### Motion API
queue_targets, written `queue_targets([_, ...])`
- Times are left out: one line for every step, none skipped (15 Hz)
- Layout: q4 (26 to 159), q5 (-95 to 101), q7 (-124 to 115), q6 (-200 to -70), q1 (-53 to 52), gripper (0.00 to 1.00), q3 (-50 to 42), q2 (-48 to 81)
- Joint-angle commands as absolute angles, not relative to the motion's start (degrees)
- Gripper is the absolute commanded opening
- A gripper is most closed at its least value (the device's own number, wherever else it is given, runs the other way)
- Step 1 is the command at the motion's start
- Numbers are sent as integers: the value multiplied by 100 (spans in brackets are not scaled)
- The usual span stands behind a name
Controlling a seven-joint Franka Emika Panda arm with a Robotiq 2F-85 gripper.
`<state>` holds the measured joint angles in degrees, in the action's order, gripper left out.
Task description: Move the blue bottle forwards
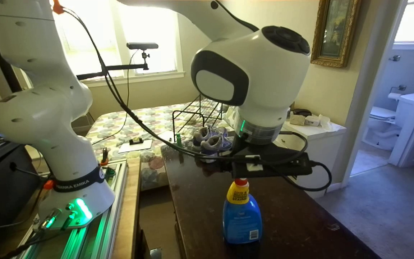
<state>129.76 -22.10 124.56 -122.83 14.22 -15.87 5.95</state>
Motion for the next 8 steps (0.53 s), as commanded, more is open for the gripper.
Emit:
queue_targets([12247,-2467,12655,-12221,1462,16,-1305,894])
queue_targets([12066,-2506,12658,-12213,1448,16,-1226,967])
queue_targets([11836,-2555,12670,-12158,1442,16,-1133,1074])
queue_targets([11540,-2604,12630,-12069,1433,16,-1032,1224])
queue_targets([11250,-2645,12570,-11972,1439,16,-937,1387])
queue_targets([10938,-2692,12522,-11846,1460,16,-849,1569])
queue_targets([10618,-2713,12459,-11676,1492,16,-770,1763])
queue_targets([10342,-2674,12431,-11334,1541,16,-709,1904])
